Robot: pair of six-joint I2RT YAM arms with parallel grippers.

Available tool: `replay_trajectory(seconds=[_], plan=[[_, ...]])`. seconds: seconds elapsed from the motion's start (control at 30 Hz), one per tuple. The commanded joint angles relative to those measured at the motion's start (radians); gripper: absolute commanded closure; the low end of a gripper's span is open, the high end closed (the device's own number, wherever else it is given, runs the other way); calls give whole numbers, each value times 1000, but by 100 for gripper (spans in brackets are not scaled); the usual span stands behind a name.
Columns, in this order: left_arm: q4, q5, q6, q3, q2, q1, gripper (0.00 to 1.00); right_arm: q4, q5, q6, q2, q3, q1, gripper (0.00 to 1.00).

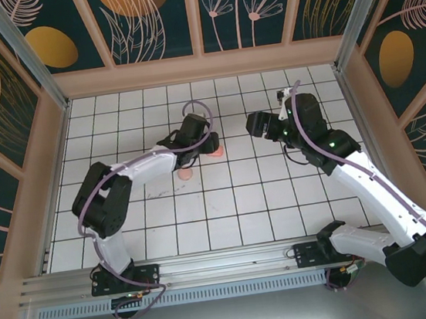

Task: Insert the wireless bluetooth earbuds into the charging case

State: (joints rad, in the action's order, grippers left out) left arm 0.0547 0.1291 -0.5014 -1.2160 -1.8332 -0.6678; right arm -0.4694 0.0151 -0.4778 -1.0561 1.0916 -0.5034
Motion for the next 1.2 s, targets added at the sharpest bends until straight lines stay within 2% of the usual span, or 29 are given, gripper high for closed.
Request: replay_trajectory(seconds=[0.0, 0.03, 0.17, 0.2, 0.23, 0.33, 0.43, 0.57, 0.67, 0.73, 0.97, 1.07, 1.17], plan=[[10, 52, 44, 7, 151, 5, 35, -1, -42, 30, 41, 0, 9, 9], [0, 62, 48, 25, 189, 5, 33, 2, -53, 36, 46, -6, 10, 4], [-26, 134, 75, 109, 357, 5, 27, 46, -90, 50, 81, -56, 13, 1], [-36, 156, 87, 138, 402, 6, 8, 58, -102, 47, 86, -66, 13, 1], [-47, 174, 98, 165, 443, 5, 1, 69, -111, 47, 91, -75, 14, 1], [-61, 268, 140, 237, 575, 5, 1, 85, -169, 47, 103, -91, 16, 1], [-138, 371, 192, 378, 716, 5, 1, 91, -266, 61, 125, -111, 15, 1], [-403, 459, 343, 611, 919, 9, 1, 81, -441, 93, 161, -146, 21, 1], [-569, 486, 464, 743, 1008, 32, 1, 143, -532, 113, 206, -224, 36, 1], [-621, 462, 520, 800, 1037, 69, 1, 229, -548, 124, 237, -299, 61, 1], [-721, 311, 552, 959, 1045, 327, 1, 515, -582, 181, 198, -508, 159, 1], [-817, 258, 528, 1008, 982, 403, 1, 661, -546, 214, 153, -598, 215, 1], [-934, 220, 515, 1014, 864, 441, 1, 809, -513, 233, 91, -675, 273, 1]])
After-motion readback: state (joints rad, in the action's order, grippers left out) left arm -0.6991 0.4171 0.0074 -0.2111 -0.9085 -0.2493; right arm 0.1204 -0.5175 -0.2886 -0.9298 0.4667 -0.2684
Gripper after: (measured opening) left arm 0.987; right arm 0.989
